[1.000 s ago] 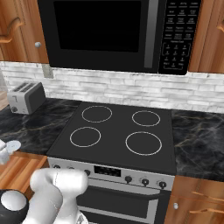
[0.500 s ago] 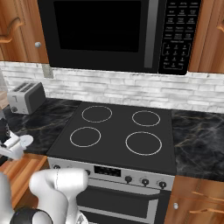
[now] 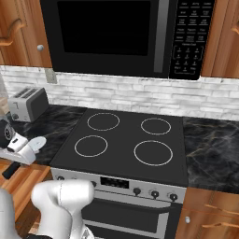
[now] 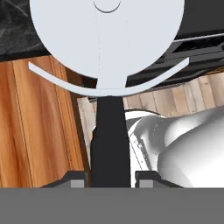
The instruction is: Take the pizza cutter from the drawer on the left and place it on the dining counter for cutting.
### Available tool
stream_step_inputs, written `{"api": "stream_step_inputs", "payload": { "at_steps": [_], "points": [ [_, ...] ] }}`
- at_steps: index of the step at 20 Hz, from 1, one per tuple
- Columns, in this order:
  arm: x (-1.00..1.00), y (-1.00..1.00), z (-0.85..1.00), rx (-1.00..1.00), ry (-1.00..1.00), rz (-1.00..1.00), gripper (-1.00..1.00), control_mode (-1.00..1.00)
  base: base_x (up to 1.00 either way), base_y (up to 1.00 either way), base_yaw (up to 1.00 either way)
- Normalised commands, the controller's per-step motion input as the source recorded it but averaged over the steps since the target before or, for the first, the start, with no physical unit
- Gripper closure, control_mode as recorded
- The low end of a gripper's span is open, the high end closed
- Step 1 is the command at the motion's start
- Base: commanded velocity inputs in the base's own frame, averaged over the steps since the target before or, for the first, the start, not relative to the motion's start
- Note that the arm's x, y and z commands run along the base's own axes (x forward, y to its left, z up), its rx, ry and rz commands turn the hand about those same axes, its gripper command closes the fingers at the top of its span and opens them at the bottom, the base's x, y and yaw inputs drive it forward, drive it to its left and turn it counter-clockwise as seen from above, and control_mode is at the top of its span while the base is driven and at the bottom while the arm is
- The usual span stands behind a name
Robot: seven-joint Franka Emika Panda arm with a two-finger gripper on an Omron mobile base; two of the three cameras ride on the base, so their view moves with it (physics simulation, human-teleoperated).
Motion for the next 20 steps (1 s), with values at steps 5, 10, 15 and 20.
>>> {"api": "stream_step_inputs", "payload": {
  "at_steps": [5, 10, 15, 20],
  "points": [
    [0.0, -0.82, 0.43, -0.01, 0.0, 0.0, 1.0, -1.0, 0.0, 0.0, 0.0],
    [0.0, -0.85, 0.43, 0.0, 0.0, 0.06, 1.0, -1.0, 0.0, 0.0, 0.0],
    [-0.01, -0.84, 0.34, 0.0, 0.02, 0.13, 1.0, -1.0, 0.0, 0.0, 0.0],
    [0.0, -0.56, 0.11, 0.05, 0.0, 0.2, 1.0, -1.0, 0.0, 0.0, 0.0]
  ]
}}
